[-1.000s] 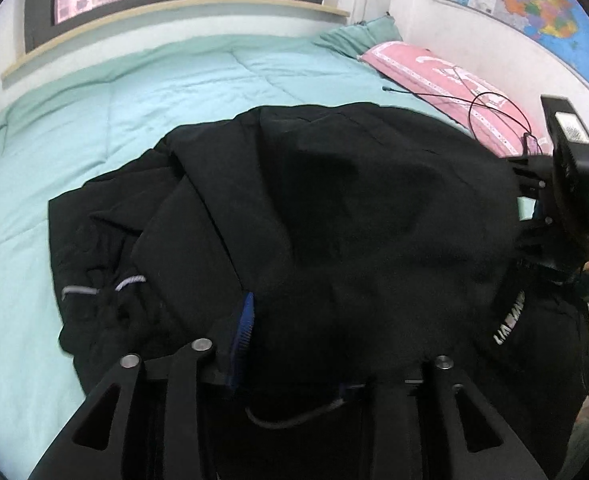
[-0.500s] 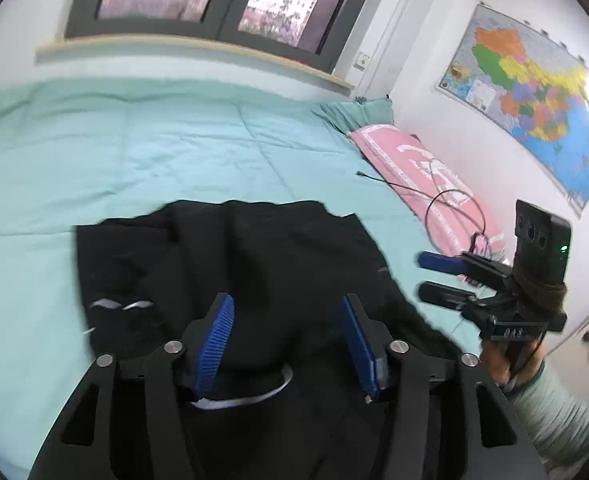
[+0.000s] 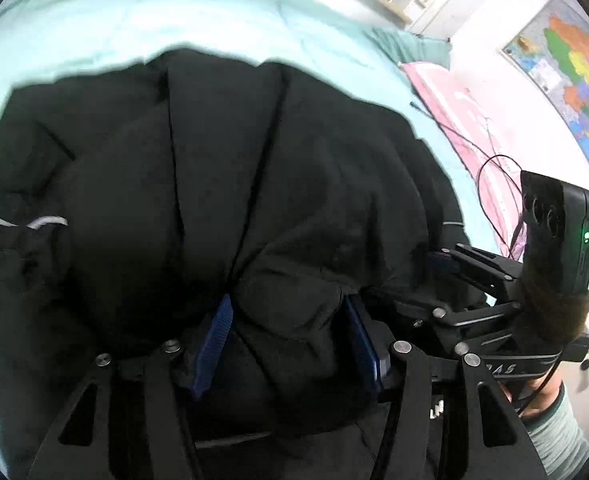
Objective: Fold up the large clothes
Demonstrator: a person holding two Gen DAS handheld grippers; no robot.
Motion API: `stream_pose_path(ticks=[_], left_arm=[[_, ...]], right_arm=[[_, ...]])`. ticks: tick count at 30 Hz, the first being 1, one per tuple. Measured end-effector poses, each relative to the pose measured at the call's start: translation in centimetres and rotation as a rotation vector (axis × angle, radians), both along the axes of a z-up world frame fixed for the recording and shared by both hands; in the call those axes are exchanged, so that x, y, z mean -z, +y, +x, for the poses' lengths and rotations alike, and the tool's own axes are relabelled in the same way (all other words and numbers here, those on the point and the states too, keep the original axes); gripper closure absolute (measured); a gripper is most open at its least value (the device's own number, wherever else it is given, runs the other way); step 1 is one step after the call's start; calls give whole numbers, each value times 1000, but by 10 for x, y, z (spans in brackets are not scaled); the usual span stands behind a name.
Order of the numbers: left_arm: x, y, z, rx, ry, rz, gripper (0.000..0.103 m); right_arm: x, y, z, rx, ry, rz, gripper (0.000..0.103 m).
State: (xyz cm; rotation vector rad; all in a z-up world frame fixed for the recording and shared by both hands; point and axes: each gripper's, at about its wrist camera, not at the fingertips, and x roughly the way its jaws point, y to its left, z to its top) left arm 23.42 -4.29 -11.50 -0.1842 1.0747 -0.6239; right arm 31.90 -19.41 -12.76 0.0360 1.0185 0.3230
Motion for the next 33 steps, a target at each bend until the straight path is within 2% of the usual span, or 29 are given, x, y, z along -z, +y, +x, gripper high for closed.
stream_pose_path(ticks=[2,5,7,8,10,12,13,15,20,22,25,29,32,33], left_arm=[[-20,9,-19,13,-44,-40,44],[-43,28,-49,18,-96,-102,43],[-43,38,-61,-18,-107,-107,42],[-34,40,-60,-45,-87,-96,42],[-6,41,-49,-78,-15,-87,42],[40,39,-32,-103,125,-47,40],[54,43,-27,-111,144,-88,40],[55,47,-26,-112,143,-123,40],[47,41,-42,-95,60,-79,40],[35,42,-53,-94,54,-69,40],[2,54,-93,-46,-35,-23,40],[-36,99,-144,-97,-160,30,40],[-39,169,-177,-210,-163,26,40],[-37,187,-171,-237,-153,27,40]], right_arm=[[-22,-2,-16,1,-37,13,36],[-59,1,-62,-21,-137,-1,36],[-69,6,-85,-32,-176,-31,36],[-68,8,-88,-28,-173,-42,36],[-48,10,-80,-8,-117,-56,36],[-11,4,-67,14,-19,-56,37],[15,-1,-56,33,39,-23,37],[26,-10,-59,48,16,19,36],[21,-3,-74,68,-45,-22,36],[14,-6,-84,80,-50,14,36],[-4,-19,-119,76,-37,76,35],[-26,-37,-179,95,-81,12,34],[-40,-67,-224,168,-122,-23,33],[-41,-80,-238,201,-122,-22,33]])
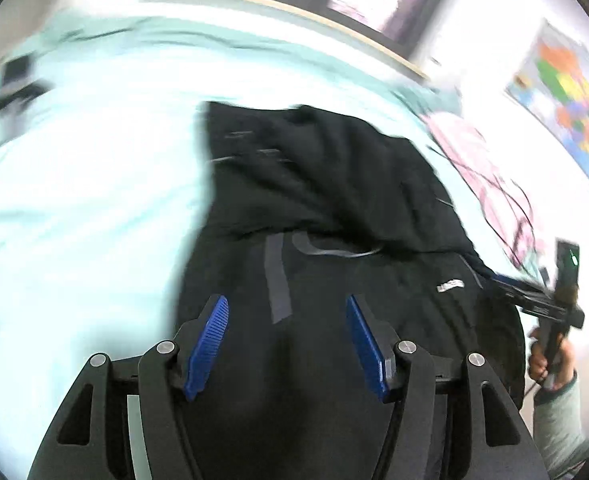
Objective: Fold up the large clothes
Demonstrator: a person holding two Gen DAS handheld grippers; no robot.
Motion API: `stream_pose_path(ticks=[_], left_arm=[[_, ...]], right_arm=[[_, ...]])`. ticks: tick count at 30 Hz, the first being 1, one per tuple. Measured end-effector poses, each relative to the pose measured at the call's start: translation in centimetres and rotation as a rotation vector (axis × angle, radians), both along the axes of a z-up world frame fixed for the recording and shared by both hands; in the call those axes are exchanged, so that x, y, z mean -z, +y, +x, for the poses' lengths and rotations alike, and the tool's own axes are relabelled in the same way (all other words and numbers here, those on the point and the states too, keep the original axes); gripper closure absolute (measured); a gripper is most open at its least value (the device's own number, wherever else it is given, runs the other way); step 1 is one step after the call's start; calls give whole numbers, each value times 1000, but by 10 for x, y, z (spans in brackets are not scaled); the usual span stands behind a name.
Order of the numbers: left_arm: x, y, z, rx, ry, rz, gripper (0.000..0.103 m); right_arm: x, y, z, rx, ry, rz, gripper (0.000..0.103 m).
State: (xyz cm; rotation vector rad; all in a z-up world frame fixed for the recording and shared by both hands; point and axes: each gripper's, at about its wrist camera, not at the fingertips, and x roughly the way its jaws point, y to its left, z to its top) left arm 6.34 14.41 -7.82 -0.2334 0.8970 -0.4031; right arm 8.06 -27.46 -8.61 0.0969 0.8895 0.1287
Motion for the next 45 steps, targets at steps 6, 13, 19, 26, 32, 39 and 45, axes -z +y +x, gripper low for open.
stream_pose_path(ticks=[6,13,19,26,32,39,45], left_arm=[[30,68,-37,-68,130,-94,41],[53,52,-32,-24,188,-145,41],[72,21,-21,30,255,-117,41],[25,11,-39,147,175,-343,40],[20,-3,-67,159,167,-295,41],[55,3,-124,117,210,-259,41],[60,17,-131,-6,199,-186,89]], right_arm=[[11,-59,-46,142,33,-2,33],[17,-78,-70,202,21,3,33],[37,-105,-86,220,78,143,33],[42,-96,-90,75,102,283,51],[21,-94,-114,-14,72,393,51],[72,-77,-161,-18,213,331,51],[67,-59,-182,-12,163,261,82]])
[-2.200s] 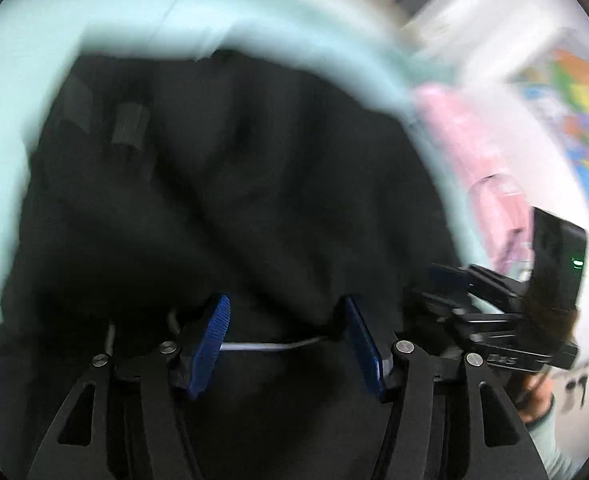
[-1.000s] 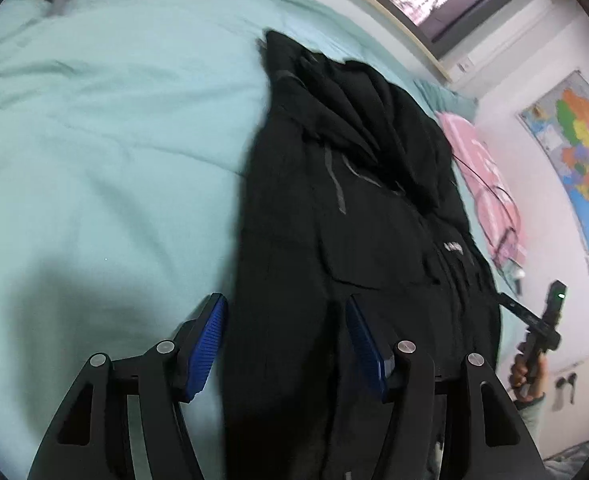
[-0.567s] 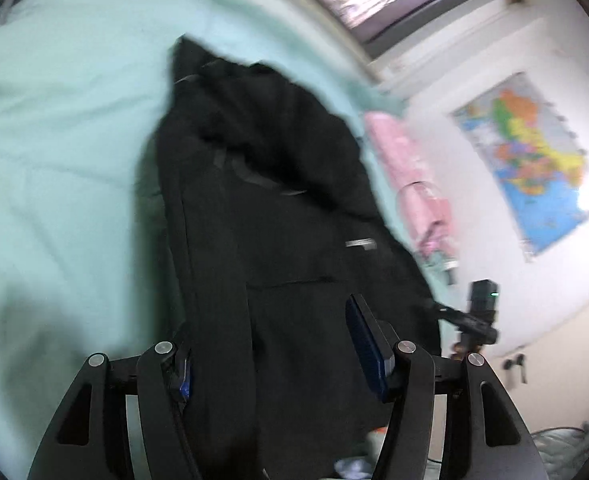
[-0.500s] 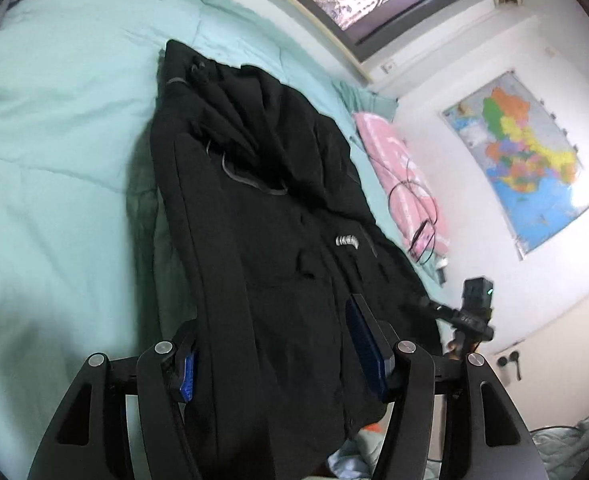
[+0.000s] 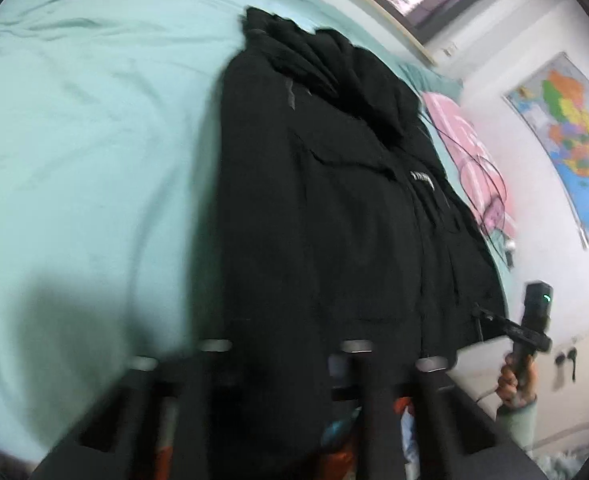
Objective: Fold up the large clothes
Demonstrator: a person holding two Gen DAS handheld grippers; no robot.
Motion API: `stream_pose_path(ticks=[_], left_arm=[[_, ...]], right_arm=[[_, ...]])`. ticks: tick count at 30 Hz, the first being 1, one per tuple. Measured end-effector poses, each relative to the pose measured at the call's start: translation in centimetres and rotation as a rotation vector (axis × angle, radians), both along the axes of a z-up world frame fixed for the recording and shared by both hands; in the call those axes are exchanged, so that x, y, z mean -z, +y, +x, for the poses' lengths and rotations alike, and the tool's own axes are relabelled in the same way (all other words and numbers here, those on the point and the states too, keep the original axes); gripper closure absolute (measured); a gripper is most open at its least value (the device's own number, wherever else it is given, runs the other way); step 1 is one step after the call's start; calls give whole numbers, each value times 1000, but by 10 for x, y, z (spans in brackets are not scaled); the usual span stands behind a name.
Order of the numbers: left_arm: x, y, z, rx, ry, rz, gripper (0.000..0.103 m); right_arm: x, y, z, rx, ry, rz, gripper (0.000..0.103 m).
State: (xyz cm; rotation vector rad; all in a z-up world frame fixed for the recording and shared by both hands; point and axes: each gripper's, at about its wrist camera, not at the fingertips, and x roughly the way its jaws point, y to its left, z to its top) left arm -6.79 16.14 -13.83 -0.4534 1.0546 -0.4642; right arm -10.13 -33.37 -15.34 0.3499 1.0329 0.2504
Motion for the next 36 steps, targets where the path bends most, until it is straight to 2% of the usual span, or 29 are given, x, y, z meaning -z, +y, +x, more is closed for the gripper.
stream_pose_path(ticks=[1,5,10,15,18,21,22,23,25,28,30,33,36], left_arm=[[-7,5,1,-15,-22,-42,91],[-44,18,9,-32,-124,-150,91],[-96,21,48,-38,-239,-231,91],[-130,8,110,-65,-300,-215,91],[-139,2,160,-156,-295,-192,90],[-140,-13,209,-224,-309,-149,90],[-139,-24,227,-240,-320,-112,90],[-136,-36,244,-257,-332,-53,90],[-130,-50,268,-282,-342,29,90],[-107,-72,315,-317,-308,144,90],[-84,-75,345,-329,-240,152,90],[-46,-78,381,-335,-167,174,87],[-9,-79,403,-336,-80,165,84]], right_arm=[[-10,-2,-1,9,-27,10,86],[-61,-12,-5,17,-141,24,87],[-121,-28,19,36,-253,50,87],[-164,-34,68,72,-324,56,87],[-182,-44,106,143,-355,81,87],[-191,-50,149,233,-387,39,87],[-192,-52,181,281,-384,10,87],[-192,-52,181,281,-384,10,87],[-189,-52,214,311,-372,-24,87],[-168,-46,271,359,-317,-92,87],[-151,-50,303,388,-269,-95,87],[-107,-56,344,430,-168,-102,87],[-61,-63,375,424,-72,-93,87]])
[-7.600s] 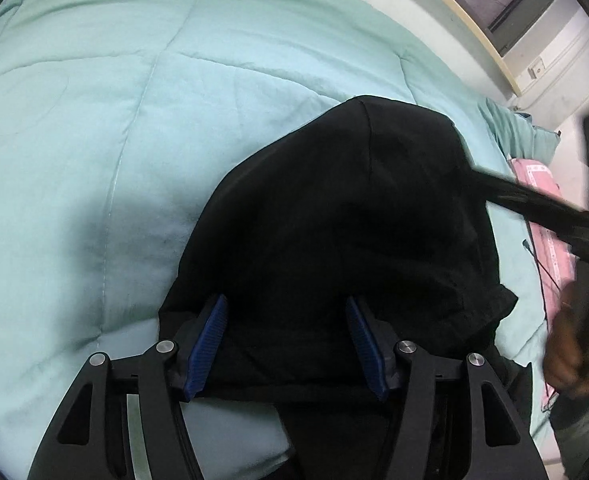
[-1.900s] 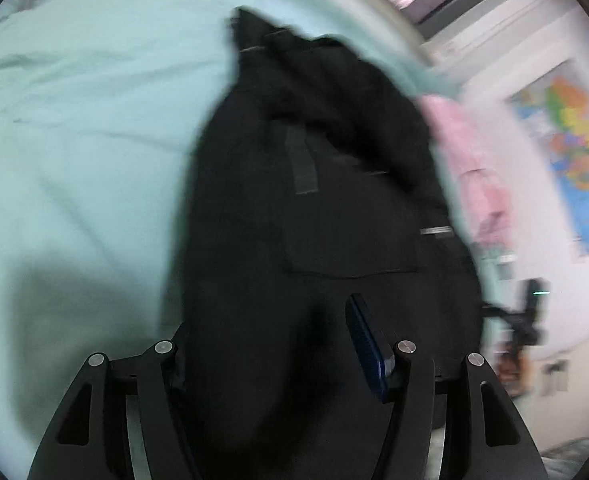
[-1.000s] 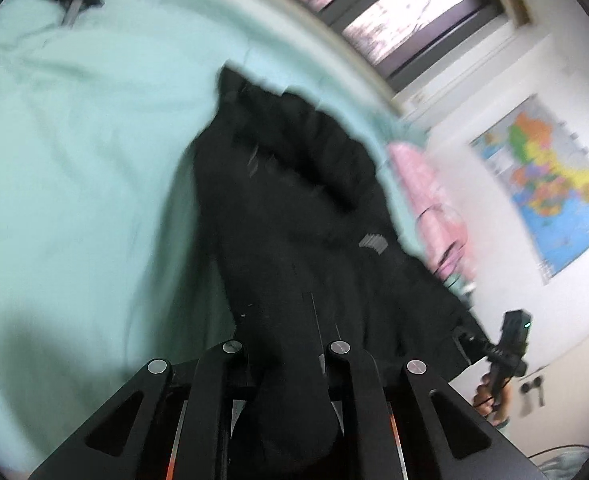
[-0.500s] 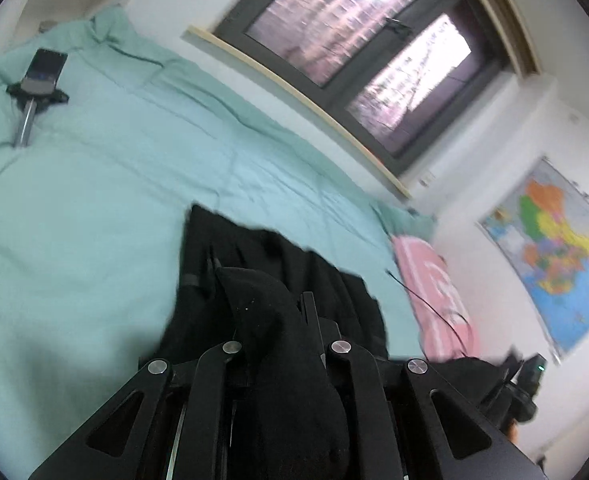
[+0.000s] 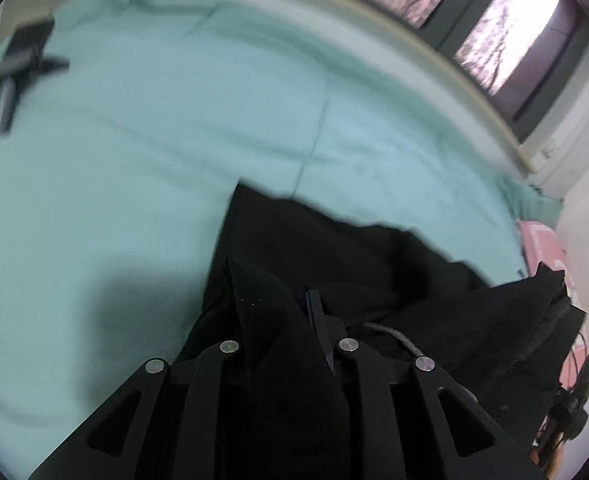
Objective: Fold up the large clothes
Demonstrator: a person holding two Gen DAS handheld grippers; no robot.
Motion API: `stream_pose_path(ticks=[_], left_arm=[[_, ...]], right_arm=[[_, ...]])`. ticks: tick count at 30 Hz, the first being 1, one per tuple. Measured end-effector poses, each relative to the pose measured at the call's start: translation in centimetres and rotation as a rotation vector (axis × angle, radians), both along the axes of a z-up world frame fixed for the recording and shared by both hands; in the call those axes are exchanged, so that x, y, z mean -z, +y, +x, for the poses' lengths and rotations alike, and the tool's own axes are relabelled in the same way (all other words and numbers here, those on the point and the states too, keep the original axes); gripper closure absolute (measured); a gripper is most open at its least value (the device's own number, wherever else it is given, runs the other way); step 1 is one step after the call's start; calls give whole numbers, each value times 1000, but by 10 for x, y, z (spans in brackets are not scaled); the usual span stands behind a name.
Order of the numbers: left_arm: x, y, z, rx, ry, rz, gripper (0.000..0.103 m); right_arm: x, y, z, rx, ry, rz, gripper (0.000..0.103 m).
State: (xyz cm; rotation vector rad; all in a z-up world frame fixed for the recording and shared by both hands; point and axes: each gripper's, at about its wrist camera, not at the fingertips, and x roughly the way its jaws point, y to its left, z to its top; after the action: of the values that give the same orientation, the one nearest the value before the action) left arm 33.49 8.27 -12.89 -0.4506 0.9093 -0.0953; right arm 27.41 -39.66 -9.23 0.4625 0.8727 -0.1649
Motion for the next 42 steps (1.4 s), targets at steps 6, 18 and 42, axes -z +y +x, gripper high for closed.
stream_pose_path(ticks=[6,18,42], left_arm=[[18,-10,1,17,-57,56,83],[-99,69,-84,279,-374,-236,39],[-57,-122,-15,385,-136,148,29]], right_arm=[[28,1,6,-24,-13,-4,87],[-85,-40,-77,-215,-287,163,53],[-85,115,2,-483,-160,-190,20]])
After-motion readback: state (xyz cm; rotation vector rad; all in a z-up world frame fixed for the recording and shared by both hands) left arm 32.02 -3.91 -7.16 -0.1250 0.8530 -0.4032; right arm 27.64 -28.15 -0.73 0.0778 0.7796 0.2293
